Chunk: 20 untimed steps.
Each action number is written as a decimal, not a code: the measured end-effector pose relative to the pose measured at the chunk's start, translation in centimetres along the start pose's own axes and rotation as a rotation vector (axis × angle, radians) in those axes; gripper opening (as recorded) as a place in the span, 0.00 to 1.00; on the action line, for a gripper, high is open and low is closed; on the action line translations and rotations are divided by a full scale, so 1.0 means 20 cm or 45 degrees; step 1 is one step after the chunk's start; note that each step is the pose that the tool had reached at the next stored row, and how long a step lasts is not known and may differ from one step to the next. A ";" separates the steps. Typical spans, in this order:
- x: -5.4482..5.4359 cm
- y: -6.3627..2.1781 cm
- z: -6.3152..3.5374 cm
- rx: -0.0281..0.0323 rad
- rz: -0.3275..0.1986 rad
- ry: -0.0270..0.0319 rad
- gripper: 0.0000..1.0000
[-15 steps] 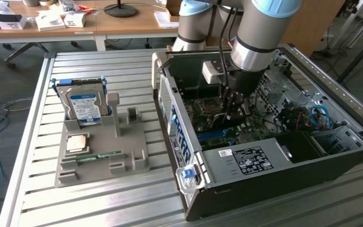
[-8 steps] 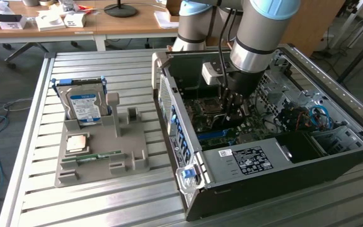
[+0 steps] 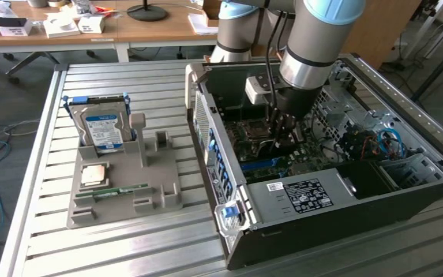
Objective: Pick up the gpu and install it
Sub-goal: 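Insert the gpu into the slot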
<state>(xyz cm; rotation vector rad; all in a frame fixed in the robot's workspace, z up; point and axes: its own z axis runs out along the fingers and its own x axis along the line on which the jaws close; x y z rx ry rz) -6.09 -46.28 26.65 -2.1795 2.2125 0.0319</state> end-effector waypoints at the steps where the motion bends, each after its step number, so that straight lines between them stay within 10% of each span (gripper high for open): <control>1: 0.00 0.000 0.000 0.0000 0.000 -0.0001 0.26; 20: 0.00 0.034 0.004 0.0000 0.000 -0.0002 0.26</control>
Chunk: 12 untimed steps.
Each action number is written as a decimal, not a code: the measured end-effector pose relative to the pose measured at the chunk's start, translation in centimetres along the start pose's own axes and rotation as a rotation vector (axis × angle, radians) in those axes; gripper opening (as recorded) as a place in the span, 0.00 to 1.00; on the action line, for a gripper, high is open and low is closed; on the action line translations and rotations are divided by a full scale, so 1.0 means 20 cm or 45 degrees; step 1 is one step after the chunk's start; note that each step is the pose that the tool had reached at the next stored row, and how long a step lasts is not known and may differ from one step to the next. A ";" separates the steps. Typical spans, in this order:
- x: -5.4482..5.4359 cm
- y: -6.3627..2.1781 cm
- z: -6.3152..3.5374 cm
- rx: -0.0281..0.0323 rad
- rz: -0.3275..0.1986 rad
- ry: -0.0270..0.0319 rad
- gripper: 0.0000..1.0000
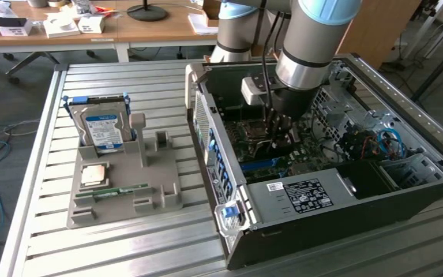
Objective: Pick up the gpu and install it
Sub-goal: 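Insert the gpu into the slot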
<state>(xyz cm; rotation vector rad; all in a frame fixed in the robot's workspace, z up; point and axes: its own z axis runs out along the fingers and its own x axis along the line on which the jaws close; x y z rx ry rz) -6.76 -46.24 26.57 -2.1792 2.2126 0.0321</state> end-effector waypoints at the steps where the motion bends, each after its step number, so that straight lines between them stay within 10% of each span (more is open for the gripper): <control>1: 0.00 0.002 0.000 0.0000 0.000 0.0001 0.26; 12: 0.00 0.010 0.000 0.0000 0.000 0.0001 0.26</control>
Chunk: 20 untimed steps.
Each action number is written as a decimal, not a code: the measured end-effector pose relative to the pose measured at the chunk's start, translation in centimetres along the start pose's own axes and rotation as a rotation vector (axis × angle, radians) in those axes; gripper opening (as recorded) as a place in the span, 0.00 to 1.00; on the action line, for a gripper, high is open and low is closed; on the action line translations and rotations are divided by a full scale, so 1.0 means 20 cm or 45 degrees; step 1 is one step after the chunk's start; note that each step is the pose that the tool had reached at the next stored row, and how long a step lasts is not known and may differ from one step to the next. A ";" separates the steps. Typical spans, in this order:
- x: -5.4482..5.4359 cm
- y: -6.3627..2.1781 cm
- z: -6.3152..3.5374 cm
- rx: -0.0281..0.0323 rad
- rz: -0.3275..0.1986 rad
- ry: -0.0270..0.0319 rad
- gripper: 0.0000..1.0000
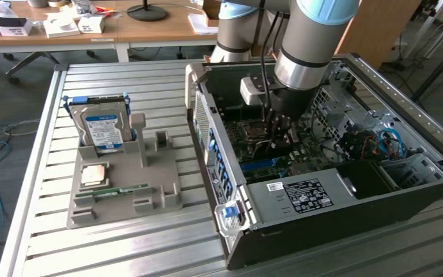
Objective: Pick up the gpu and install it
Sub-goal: 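Insert the gpu into the slot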
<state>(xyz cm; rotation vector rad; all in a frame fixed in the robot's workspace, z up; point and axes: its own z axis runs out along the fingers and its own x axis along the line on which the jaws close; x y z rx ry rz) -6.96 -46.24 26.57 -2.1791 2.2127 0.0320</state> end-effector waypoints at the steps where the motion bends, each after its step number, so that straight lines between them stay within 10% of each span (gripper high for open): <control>1: 0.00 0.000 0.000 0.0000 0.000 0.0000 0.26; 20: 0.00 0.008 0.014 -0.0001 0.000 0.0001 0.26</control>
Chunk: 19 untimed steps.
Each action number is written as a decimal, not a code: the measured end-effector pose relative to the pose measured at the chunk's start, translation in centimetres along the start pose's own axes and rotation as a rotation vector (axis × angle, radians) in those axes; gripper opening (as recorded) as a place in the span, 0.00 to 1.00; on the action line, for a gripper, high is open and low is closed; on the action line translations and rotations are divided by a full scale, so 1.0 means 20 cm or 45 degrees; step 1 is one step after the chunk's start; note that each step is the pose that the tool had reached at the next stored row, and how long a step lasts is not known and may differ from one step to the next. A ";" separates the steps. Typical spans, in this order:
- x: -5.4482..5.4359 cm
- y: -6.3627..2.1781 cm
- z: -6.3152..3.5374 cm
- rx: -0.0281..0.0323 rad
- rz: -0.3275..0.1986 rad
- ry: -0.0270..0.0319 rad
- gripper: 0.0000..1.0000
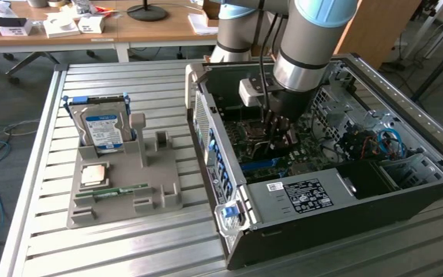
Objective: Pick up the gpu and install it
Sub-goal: 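Insert the gpu into the slot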
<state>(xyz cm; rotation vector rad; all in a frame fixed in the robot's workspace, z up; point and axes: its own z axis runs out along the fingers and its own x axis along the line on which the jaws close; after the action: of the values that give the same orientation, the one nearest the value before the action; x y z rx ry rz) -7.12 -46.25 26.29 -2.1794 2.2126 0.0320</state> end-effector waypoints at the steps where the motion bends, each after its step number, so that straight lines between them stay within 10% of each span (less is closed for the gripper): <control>1: 0.00 0.000 0.000 0.0000 0.000 0.0000 0.26; 19: 0.00 0.000 0.020 0.0000 0.000 0.0001 0.26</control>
<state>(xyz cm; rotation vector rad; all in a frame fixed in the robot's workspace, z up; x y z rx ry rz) -7.12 -46.25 25.90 -2.1795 2.2127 0.0319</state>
